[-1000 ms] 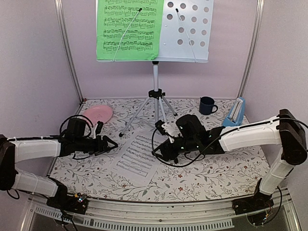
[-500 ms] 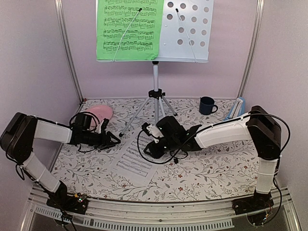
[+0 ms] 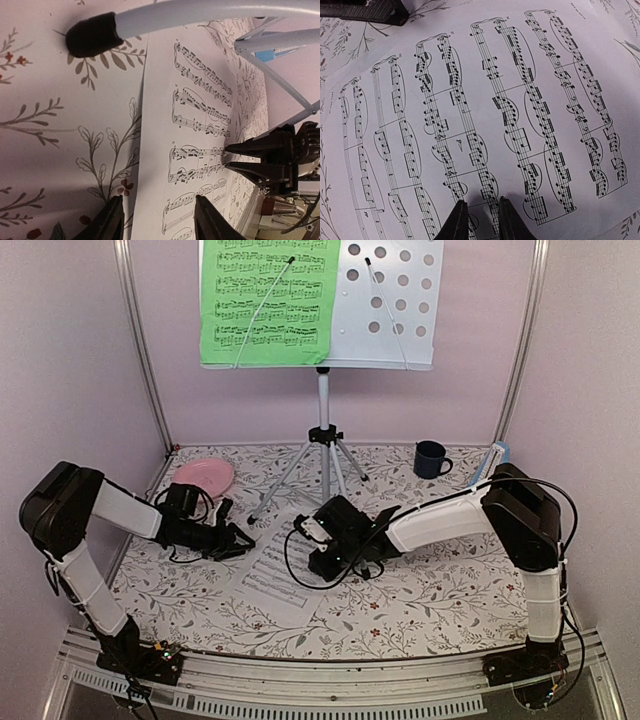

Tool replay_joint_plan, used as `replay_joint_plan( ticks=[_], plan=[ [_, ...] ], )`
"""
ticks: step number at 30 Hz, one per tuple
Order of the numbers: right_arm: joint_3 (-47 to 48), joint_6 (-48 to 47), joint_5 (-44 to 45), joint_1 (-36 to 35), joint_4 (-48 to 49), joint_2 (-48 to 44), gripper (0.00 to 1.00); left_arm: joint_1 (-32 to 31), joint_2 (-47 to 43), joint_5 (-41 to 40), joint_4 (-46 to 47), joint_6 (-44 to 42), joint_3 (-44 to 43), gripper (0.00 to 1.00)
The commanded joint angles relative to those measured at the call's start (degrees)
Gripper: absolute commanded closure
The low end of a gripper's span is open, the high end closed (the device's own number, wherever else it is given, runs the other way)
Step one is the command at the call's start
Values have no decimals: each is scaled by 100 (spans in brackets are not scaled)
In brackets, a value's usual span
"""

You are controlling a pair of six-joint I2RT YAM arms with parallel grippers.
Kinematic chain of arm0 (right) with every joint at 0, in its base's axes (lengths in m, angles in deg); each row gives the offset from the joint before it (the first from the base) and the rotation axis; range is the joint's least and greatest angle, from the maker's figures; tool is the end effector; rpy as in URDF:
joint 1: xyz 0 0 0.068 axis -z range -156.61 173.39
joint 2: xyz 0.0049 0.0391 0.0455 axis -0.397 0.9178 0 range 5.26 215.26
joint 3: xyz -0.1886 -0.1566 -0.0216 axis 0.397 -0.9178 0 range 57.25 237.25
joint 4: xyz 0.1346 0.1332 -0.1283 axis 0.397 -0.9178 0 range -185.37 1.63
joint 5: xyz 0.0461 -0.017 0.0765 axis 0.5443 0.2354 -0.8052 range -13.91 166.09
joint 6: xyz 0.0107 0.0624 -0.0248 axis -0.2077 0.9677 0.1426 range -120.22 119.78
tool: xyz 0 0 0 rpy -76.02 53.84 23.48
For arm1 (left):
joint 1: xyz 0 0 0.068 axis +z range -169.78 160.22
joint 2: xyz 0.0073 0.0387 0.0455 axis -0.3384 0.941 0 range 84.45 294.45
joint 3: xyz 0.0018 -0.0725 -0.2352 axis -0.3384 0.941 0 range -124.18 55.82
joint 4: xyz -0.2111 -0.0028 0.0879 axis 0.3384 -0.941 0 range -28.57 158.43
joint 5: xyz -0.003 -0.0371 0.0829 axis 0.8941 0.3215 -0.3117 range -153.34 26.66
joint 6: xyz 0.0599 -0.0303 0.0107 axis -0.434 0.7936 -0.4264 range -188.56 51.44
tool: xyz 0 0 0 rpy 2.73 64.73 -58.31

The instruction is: Set up the instrument practice props

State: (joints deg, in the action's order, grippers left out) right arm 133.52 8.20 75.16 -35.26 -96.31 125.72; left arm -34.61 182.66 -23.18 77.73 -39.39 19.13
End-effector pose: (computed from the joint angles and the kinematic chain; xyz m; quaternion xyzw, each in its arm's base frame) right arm 0.2131 0.3515 0.1124 -0.4039 0.8553 0.1856 0.2662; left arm 0.2590 -0.1050 0.1002 -0.0006 0.8956 -0.4151 0.1603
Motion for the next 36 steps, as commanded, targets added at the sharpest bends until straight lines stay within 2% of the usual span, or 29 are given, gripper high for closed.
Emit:
replay_joint_plan(
  ticks=[1, 11, 18, 23, 25, 31, 36],
  plan=[
    [61, -201, 122, -41, -260, 263, 77, -44, 339, 205, 430, 74, -85, 51],
    [-50, -393, 121, -34, -174, 337, 79, -282, 731, 642, 755, 200, -274, 53],
    [-81, -459, 121, -36, -154, 329, 80, -473, 734, 562, 990, 282, -468, 54],
    [-135, -491, 146, -40, -120, 289, 80, -486, 813, 976, 1688, 595, -514, 45],
    [-149, -500, 146, -34, -115, 278, 80, -499, 886, 1109, 1996, 773, -527, 39],
    [-342, -586, 120, -36, -49, 133, 80, -487, 1059, 1189, 2420, 1092, -584, 27],
    [-501, -689, 94, -36, -23, 12, 80, -473, 904, 1148, 2404, 1179, -399, 25]
  ],
)
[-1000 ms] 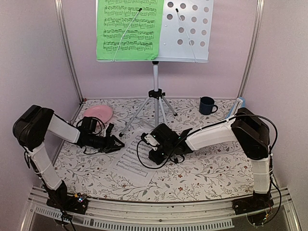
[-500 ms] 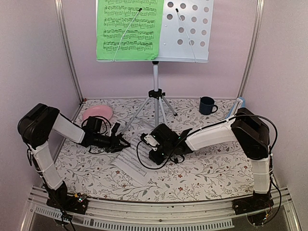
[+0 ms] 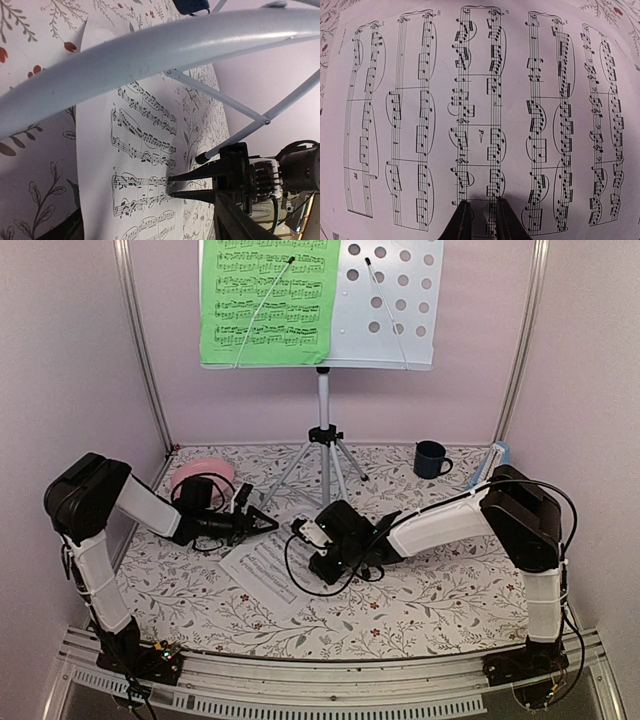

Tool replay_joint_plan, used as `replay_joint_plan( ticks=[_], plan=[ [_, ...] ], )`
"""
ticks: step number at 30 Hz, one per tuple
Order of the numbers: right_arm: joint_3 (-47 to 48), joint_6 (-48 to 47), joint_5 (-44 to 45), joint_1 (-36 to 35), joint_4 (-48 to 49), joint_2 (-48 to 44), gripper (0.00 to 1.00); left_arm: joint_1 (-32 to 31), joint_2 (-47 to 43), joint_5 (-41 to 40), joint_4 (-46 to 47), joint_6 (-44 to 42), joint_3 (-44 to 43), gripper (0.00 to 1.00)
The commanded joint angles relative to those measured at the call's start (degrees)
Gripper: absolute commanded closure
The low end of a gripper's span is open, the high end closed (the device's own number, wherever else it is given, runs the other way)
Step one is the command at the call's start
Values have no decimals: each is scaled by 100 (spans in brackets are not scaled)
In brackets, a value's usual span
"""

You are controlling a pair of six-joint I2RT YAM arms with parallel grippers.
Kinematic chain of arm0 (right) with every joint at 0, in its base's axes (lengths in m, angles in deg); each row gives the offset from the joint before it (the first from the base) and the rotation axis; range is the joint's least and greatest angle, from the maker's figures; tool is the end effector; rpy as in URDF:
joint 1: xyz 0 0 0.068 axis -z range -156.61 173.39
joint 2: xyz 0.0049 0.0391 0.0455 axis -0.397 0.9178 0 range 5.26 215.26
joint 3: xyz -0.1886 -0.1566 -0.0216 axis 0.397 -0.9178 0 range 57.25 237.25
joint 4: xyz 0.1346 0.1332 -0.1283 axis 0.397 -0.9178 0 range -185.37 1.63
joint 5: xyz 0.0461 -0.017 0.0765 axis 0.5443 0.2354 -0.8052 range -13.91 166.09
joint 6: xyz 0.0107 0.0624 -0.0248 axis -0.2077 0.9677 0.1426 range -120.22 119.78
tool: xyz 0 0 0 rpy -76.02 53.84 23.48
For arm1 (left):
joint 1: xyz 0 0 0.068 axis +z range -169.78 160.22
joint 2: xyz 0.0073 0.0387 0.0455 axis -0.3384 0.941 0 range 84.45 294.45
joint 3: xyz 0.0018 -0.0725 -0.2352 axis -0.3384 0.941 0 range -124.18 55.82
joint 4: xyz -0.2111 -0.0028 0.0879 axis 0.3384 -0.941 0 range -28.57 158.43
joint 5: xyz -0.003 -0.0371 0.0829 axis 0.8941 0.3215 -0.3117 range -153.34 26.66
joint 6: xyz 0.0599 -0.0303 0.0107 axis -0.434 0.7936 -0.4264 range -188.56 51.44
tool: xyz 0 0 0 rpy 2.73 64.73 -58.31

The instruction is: Set up the instrument practice props

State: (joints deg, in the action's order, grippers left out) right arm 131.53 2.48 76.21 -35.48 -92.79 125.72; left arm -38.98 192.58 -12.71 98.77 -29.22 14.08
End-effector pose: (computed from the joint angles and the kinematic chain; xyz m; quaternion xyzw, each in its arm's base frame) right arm 0.2121 0.3509 0.1079 -0.4430 0.8308 0.1717 0.2901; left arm 0.2886 -0.1451 0.1060 0.0501 0.8271 -0.5329 0.1714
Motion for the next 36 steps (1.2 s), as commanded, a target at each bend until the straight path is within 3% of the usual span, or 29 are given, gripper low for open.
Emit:
replay_joint_plan(
  ticks=[1, 4, 7, 13, 16, 20, 24, 29, 36],
  plan=[
    [-327, -144, 1, -19, -375, -8, 82, -45, -143, 99, 308, 190, 201, 26],
    [-406, -197, 15, -18, -366, -76, 84, -81, -353, 91, 198, 122, 463, 32],
    [-614, -208, -72, -14, -216, -210, 84, -108, -553, -29, -140, -116, 590, 45],
    [-915, -425, -384, -20, 82, -652, 82, -171, -831, -858, -1361, -703, 294, 84],
    [-1083, -348, -594, -23, 351, -1065, 73, -284, -1186, -1358, -1879, -929, 289, 100],
    [-1290, -204, -848, -26, 682, -1555, 61, -533, -1777, -1998, -2518, -1326, 358, 100],
    [-1532, 41, -1047, 4, 999, -2041, 38, -1071, -2685, -2863, -2951, -1832, 613, 100],
    [-2017, 366, -1418, 228, 1458, -2722, 25, -1866, -4245, -3764, -3081, -2150, 1061, 100],
    [-2966, 830, -1613, 486, 2314, -3859, 6, -2500, -5907, -4068, -4205, -2342, 626, 100]
  ],
)
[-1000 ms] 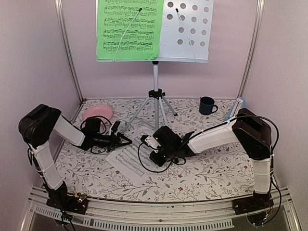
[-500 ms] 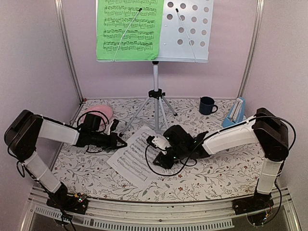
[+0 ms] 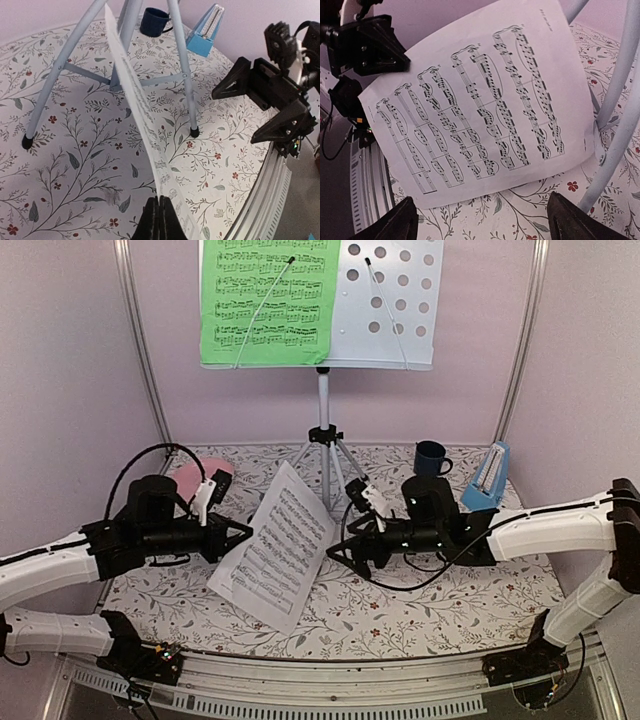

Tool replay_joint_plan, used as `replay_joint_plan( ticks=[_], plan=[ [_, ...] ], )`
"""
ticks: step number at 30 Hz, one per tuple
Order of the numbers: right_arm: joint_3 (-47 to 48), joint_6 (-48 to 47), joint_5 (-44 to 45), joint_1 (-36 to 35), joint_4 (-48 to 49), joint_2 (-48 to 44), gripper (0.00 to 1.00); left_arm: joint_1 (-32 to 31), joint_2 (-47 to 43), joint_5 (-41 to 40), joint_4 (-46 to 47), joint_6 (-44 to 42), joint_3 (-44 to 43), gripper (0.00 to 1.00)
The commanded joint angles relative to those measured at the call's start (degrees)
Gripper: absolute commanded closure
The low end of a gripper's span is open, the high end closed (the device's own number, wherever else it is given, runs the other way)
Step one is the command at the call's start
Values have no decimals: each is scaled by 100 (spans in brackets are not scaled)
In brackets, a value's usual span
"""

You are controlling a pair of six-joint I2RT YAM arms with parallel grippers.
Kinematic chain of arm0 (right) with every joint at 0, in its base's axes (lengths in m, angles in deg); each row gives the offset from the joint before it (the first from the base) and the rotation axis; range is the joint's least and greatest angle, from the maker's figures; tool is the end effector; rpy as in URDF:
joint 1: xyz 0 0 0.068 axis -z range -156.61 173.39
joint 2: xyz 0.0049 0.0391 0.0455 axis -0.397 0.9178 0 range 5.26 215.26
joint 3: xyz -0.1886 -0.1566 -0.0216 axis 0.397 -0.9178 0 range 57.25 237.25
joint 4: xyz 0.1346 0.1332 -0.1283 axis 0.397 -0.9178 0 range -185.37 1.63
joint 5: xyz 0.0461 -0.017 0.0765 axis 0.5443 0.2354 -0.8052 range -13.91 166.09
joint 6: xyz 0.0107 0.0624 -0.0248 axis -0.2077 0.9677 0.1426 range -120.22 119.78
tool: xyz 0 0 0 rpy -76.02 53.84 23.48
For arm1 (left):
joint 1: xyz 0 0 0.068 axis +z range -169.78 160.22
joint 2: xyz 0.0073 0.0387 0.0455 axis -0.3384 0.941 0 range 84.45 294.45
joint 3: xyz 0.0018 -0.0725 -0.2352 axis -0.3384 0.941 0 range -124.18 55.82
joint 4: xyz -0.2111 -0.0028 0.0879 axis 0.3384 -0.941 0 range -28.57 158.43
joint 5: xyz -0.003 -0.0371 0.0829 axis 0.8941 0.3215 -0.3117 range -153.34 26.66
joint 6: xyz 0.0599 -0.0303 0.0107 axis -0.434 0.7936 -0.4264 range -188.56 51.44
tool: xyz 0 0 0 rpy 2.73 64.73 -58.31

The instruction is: Set up the instrument practice props

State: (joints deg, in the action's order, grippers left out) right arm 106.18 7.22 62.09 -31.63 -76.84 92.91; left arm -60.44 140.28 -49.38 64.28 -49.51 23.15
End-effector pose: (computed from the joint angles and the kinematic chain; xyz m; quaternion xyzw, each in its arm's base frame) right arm 0.1752 0.2735 0.2072 -0.3999 0.7496 0.3571 0.3883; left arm 0.1556 -0.1510 0.2234 0.2210 0.8208 -0.3470 0.3962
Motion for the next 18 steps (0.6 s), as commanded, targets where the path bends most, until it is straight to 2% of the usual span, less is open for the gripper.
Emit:
replay_joint_plan(
  ticks=[1, 5, 8, 18],
  plan=[
    [-589, 425, -206, 124, 885, -800, 2, -420, -886, -318, -821, -399, -318, 100],
    [-1233, 780, -504, 319, 1640, -1217, 1, -553, -1709, -117, -803, -813, -415, 100],
    [-1541, 1200, -930, 533, 2156, -1185, 1, -561, -1966, 196, -579, -1036, -600, 100],
    [-1696, 1595, -1429, 545, 3825, -979, 1, -560, -1794, 1573, 135, -1349, -1282, 100]
  ],
)
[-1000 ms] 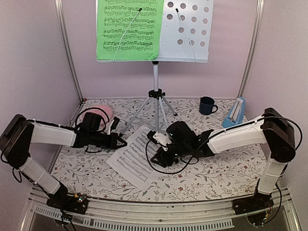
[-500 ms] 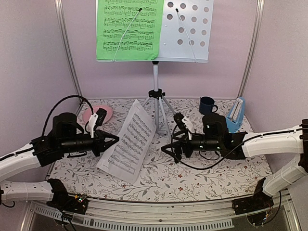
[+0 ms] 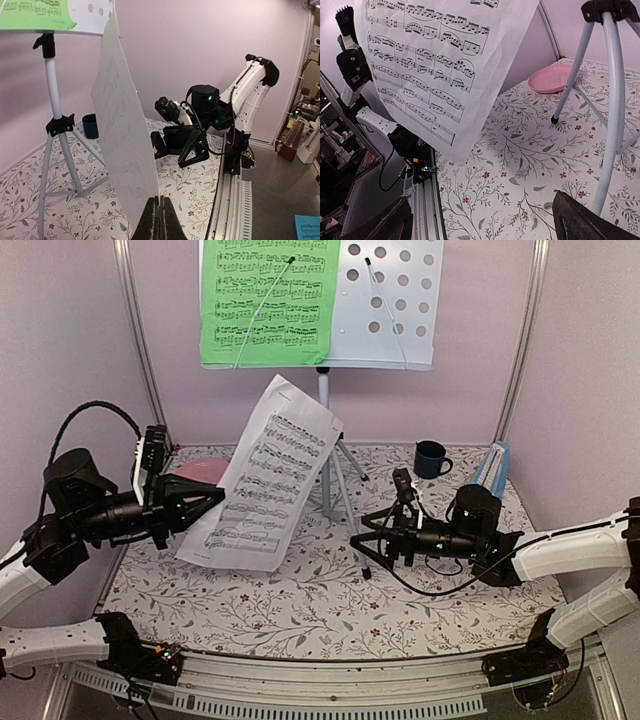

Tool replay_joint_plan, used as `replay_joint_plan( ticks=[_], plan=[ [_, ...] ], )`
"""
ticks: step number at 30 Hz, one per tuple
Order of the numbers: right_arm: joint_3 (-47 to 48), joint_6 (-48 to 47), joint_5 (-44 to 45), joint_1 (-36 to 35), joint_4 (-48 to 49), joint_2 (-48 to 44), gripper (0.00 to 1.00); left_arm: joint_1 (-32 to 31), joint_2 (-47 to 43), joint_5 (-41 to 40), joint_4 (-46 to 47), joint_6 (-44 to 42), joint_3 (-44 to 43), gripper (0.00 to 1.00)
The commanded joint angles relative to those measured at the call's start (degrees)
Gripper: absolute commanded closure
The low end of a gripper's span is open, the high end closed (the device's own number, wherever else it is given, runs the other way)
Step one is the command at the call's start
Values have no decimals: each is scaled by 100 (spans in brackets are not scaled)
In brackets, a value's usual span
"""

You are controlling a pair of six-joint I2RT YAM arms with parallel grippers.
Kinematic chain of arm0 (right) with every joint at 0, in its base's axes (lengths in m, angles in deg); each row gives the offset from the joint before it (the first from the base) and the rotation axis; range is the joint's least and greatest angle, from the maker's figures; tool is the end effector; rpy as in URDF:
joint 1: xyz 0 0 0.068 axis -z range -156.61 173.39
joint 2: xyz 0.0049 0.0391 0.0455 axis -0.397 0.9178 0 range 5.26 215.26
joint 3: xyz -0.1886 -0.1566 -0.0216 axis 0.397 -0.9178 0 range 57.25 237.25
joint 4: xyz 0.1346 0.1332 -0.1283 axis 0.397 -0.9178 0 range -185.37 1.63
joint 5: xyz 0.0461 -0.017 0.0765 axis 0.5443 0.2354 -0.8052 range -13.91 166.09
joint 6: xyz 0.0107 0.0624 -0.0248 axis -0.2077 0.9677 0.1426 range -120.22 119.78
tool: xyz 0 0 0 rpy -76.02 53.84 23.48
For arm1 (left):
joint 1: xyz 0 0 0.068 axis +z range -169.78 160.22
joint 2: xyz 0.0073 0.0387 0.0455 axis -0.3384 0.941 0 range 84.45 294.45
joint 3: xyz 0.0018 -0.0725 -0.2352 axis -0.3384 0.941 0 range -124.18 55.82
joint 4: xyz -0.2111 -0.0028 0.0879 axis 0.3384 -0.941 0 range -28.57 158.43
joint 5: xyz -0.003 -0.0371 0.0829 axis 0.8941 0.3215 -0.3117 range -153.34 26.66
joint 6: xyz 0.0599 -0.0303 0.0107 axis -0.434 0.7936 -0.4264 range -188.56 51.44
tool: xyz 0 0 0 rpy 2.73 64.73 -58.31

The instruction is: Set up the instrument practice props

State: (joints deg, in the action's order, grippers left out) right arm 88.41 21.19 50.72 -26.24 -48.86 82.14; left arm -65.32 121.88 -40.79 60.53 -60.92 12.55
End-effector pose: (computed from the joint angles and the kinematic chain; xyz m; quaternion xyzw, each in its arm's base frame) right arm 0.1625 0.2273 0.2220 -0.3193 0.6686 0.5115 0.4352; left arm 0.0966 -0.1282 0.3336 0.3576 0.6235 -0.4306 0.5459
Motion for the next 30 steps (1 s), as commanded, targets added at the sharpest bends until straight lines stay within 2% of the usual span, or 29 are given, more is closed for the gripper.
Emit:
replay_joint_plan(
  ticks=[1, 4, 12, 14, 16, 18, 21, 24, 25, 30],
  plan=[
    [159, 217, -355, 6, 1113, 164, 1, -75, 45, 838, 654, -165, -219, 100],
    [420, 308, -469, 1, 1357, 411, 1, -72, 45, 1186, 978, -25, -200, 100],
    [832, 734, -859, 35, 2212, 661, 3, -72, 100, 1520, 1728, 304, -66, 100],
    [898, 791, -1056, 73, 2421, 657, 8, -71, 150, 1516, 1903, 398, -36, 100],
    [958, 951, -1242, 90, 2625, 605, 17, -73, 219, 1439, 2000, 464, -6, 100],
    [1021, 1076, -1377, 93, 2745, 518, 32, -70, 318, 1339, 2102, 554, 32, 100],
    [1046, 1152, -1282, 90, 2665, 269, 61, -75, 472, 1255, 2224, 659, 68, 100],
    [1108, 995, -1145, 91, 2175, 38, 93, -71, 564, 920, 2199, 747, 94, 100],
    [1151, 897, -1084, 89, 1941, -31, 100, -71, 594, 694, 2091, 732, 38, 100],
    [1494, 418, -738, 93, 309, -330, 100, -74, 1027, 80, 1015, 309, -559, 74]
  ],
)
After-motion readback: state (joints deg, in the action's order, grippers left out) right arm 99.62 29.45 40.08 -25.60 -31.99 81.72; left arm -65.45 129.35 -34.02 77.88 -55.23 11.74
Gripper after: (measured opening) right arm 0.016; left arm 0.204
